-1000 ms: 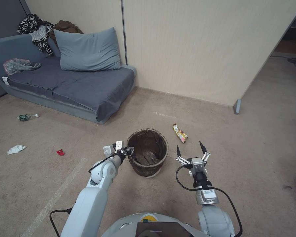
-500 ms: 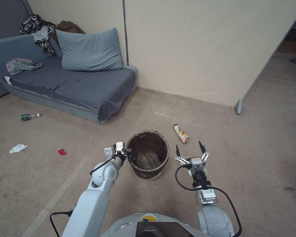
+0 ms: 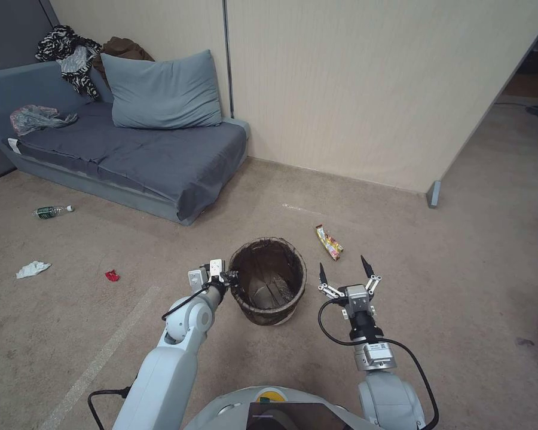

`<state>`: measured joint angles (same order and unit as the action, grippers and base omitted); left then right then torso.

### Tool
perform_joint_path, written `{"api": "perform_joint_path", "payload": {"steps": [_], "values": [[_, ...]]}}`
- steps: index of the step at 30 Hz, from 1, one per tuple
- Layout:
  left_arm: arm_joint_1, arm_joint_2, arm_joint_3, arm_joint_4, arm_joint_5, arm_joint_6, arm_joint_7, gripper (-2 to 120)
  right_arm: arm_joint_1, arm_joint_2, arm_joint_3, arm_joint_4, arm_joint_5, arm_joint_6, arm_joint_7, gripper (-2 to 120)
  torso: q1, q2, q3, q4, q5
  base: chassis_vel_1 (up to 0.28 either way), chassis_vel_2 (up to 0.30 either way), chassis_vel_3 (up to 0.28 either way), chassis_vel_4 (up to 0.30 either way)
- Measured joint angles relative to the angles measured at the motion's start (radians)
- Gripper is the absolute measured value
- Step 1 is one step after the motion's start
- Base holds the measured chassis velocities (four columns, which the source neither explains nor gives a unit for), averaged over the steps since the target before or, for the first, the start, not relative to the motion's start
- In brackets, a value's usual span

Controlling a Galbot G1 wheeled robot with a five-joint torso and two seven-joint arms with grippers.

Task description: Pick up the trash bin, then pick up the garbage from the floor and place it into the trash bin.

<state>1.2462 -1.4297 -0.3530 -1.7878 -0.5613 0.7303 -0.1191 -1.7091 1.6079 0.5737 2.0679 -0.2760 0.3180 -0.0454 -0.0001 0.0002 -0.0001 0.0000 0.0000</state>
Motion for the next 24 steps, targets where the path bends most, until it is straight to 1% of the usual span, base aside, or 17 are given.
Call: {"api": "perform_joint_path", "payload": {"steps": [4, 6, 7, 9, 11, 12, 13, 14, 15, 16, 18, 19, 20, 21, 22, 23, 24], "values": [[0.008, 0.0, -0.004, -0.012, 0.005, 0.0, -0.005, 0, 0.001, 0.0, -0.001, 0.0, 0.0, 0.0, 0.0, 100, 0.0, 0.0, 0.0, -0.0003, -0.0003, 0.0, 0.0, 0.0, 0.0], [0.02, 0.0, -0.009, -0.035, 0.006, 0.0, -0.018, 0, 0.001, 0.0, -0.001, 0.0, 0.0, 0.0, 0.0, 100, 0.0, 0.0, 0.001, -0.0001, -0.0007, 0.0, 0.0, 0.0, 0.0], [0.05, 0.001, -0.025, -0.084, 0.011, 0.0, -0.031, 0, 0.004, 0.0, -0.005, 0.0, 0.0, -0.001, 0.003, 100, 0.0, -0.001, 0.001, -0.0004, -0.0015, 0.0, 0.0, 0.0, 0.0], [0.055, 0.002, -0.029, -0.092, 0.012, 0.0, -0.031, 0, 0.005, 0.0, -0.005, 0.0, 0.0, -0.001, 0.004, 100, 0.0, -0.001, 0.001, -0.0005, -0.0016, 0.0, 0.0, 0.0, 0.0], [0.083, 0.009, -0.041, -0.135, 0.028, -0.006, -0.031, 0, 0.008, 0.0, -0.007, -0.002, 0.0, -0.001, 0.006, 100, 0.0, -0.001, 0.001, -0.0005, -0.0016, 0.0, 0.0, 0.0, 0.0], [0.083, 0.009, -0.041, -0.135, 0.028, -0.006, -0.031, 0, 0.008, 0.0, -0.007, -0.002, 0.0, -0.001, 0.006, 100, 0.0, -0.001, 0.001, -0.0005, -0.0016, 0.0, 0.0, 0.0, 0.0], [0.103, 0.014, -0.051, -0.173, 0.037, -0.01, -0.031, 0, 0.012, 0.0, -0.012, -0.005, -0.001, 0.001, 0.016, 100, 0.0, -0.001, 0.001, -0.0007, -0.0009, 0.0, 0.0, 0.0, 0.0], [0.127, 0.015, -0.057, -0.214, 0.041, -0.014, -0.031, 0, 0.02, 0.0, -0.02, -0.009, -0.001, 0.002, 0.025, 100, 0.0, -0.001, 0.001, 0.0, 0.0005, 0.0, 0.0, 0.0, 0.0], [0.127, 0.015, -0.057, -0.214, 0.041, -0.014, -0.031, 0, 0.02, 0.0, -0.02, -0.009, -0.001, 0.002, 0.025, 100, 0.0, -0.001, 0.001, 0.0, 0.0005, 0.0, 0.0, 0.0, 0.0], [0.144, 0.013, -0.055, -0.252, 0.046, -0.018, -0.03, 0, 0.019, -0.001, -0.022, -0.009, -0.001, 0.003, 0.028, 100, 0.0, -0.001, 0.0, -0.0003, -0.0004, 0.0, 0.0, 0.0, 0.0], [0.178, 0.001, -0.048, -0.355, 0.056, -0.022, -0.03, 0, 0.044, 0.0, -0.071, -0.024, 0.005, 0.01, 0.087, 100, 0.0, -0.001, 0.0, -0.0001, 0.0001, 0.0, 0.0, 0.0, 0.0], [0.178, 0.001, -0.048, -0.355, 0.056, -0.022, -0.03, 0, 0.044, 0.0, -0.071, -0.024, 0.005, 0.01, 0.087, 100, 0.0, -0.001, 0.0, -0.0001, 0.0001, 0.0, 0.0, 0.0, 0.0], [0.188, -0.002, -0.045, -0.387, 0.062, -0.023, -0.032, 0, 0.045, 0.0, -0.074, -0.025, 0.006, 0.01, 0.091, 100, 0.0, -0.001, 0.0, -0.0002, -0.0006, 0.0, 0.0, 0.0, 0.0], [0.207, -0.003, -0.042, -0.435, 0.08, -0.028, -0.032, 0, 0.046, 0.0, -0.075, -0.026, 0.007, 0.011, 0.093, 100, 0.0, -0.001, 0.0, -0.0004, 0.0002, 0.0, 0.0, 0.0, 0.0], [0.221, -0.002, -0.042, -0.464, 0.099, -0.033, -0.032, 0, 0.046, 0.0, -0.075, -0.026, 0.007, 0.012, 0.094, 100, 0.0, -0.001, 0.0, 0.0, -0.0001, 0.0, 0.0, 0.0, 0.0], [0.221, -0.002, -0.042, -0.464, 0.099, -0.033, -0.032, 0, 0.046, 0.0, -0.075, -0.026, 0.007, 0.012, 0.094, 100, 0.0, -0.001, 0.0, 0.0, -0.0001, 0.0, 0.0, 0.0, 0.0], [0.235, -0.002, -0.04, -0.491, 0.123, -0.041, -0.028, 0, 0.046, 0.0, -0.075, -0.026, 0.008, 0.012, 0.094, 100, 0.0, 0.0, 0.0, -0.0001, 0.0002, 0.0, 0.0, 0.0, 0.0]]}}
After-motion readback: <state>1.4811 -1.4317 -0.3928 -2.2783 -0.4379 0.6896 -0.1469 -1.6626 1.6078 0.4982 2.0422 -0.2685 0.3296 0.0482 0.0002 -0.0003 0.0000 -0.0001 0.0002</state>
